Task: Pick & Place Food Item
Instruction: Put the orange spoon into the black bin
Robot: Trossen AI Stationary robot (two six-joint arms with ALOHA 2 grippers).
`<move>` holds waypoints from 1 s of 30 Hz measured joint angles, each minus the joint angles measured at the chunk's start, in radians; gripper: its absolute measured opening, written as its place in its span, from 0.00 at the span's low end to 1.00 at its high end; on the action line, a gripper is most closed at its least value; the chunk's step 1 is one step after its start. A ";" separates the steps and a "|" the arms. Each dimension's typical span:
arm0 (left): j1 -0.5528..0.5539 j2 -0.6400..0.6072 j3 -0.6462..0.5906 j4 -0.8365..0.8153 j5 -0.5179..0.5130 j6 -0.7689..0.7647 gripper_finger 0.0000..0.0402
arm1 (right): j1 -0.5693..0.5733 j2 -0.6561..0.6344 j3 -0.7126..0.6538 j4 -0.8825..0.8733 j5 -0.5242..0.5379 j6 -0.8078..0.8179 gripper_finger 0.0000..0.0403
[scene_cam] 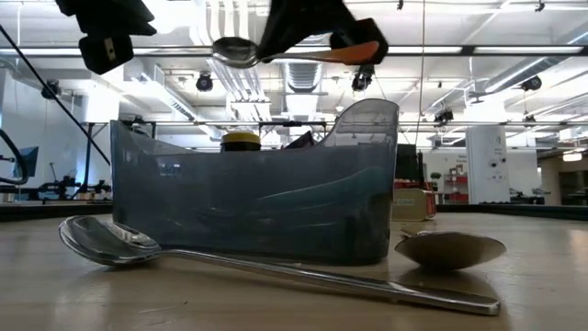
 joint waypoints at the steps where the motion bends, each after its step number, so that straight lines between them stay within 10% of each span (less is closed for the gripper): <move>1: 0.000 -0.003 0.000 0.000 0.001 0.004 0.17 | 0.000 0.025 0.035 -0.024 -0.007 0.001 0.02; 12: -0.002 -0.055 0.000 -0.007 0.040 0.040 0.17 | 0.001 0.303 0.335 -0.263 -0.025 -0.055 0.02; 30: -0.006 -0.116 0.000 -0.056 0.042 0.062 0.17 | -0.023 0.354 0.255 -0.231 -0.045 -0.066 0.02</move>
